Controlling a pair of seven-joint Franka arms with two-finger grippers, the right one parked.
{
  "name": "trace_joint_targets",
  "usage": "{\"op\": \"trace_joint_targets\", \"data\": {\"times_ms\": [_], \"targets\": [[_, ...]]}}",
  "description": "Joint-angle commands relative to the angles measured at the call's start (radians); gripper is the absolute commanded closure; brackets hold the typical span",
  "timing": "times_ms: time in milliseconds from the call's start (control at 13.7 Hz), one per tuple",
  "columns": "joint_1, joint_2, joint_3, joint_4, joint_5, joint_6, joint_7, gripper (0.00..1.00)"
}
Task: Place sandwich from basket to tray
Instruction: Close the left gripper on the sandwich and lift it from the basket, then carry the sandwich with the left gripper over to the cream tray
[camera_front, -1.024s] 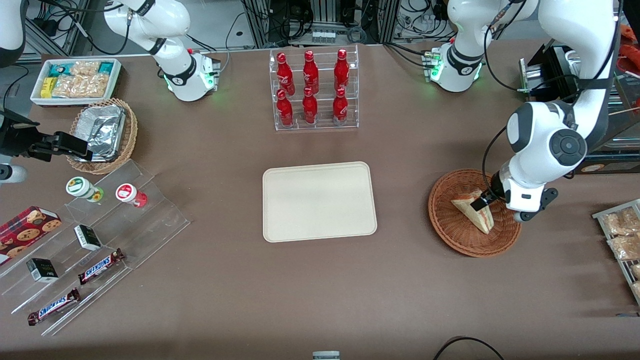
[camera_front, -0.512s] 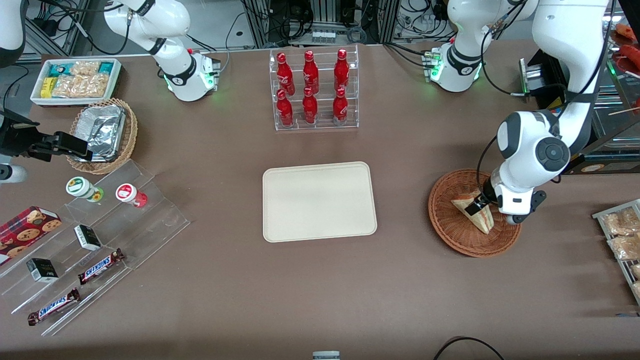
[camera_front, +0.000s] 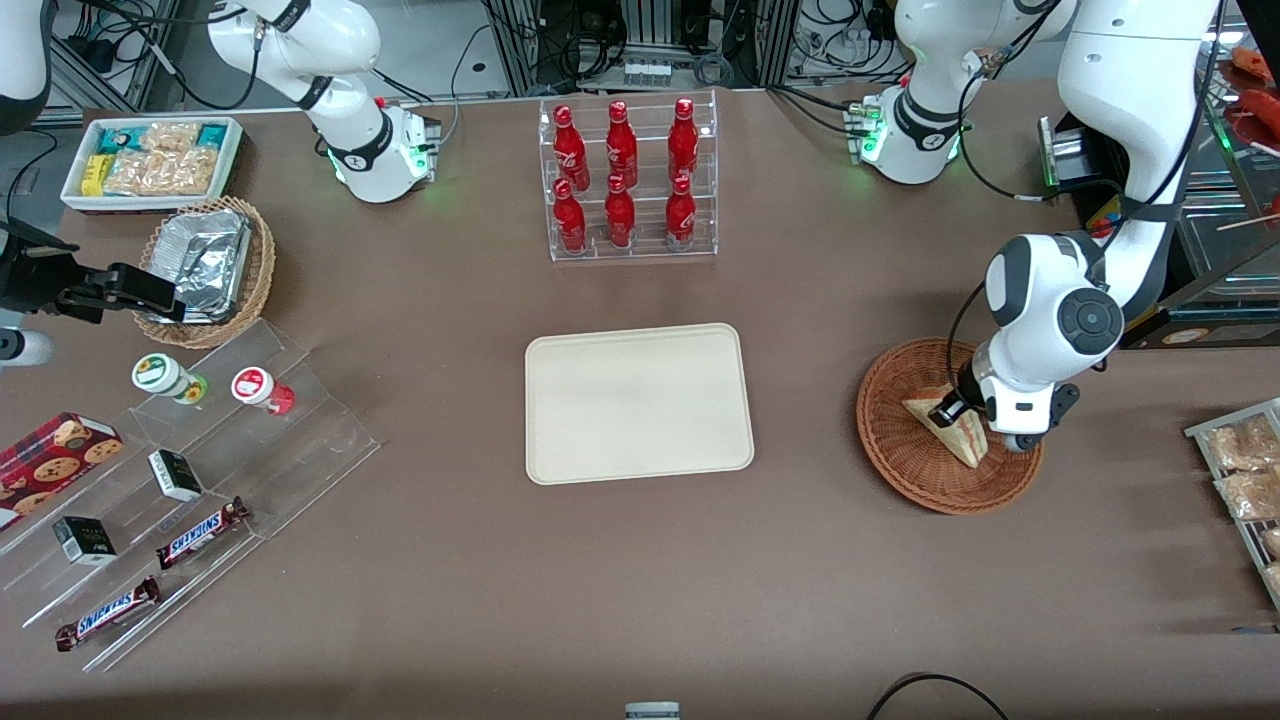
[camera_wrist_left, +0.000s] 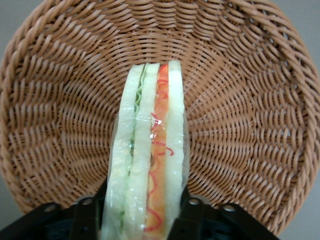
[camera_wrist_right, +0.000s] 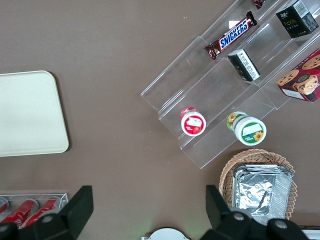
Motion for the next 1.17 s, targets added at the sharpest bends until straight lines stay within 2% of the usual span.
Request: {"op": "trace_joint_targets", "data": {"times_ms": [0, 146, 366, 732, 1098], "targets": [[0.004, -0.072, -0.006, 0.048, 0.037, -0.143, 0.049, 1.00], [-0.001, -0.069, -0.014, 0.144, 0.037, -0.269, 0.098, 1.00], [-0.010, -0.065, -0.076, 0.233, 0.035, -0.349, 0.164, 1.00], [-0.018, 0.003, -0.256, 0.333, 0.034, -0.372, 0.189, 1.00], [-0.205, 0.154, -0.275, 0.496, 0.035, -0.427, 0.107, 1.00]]}}
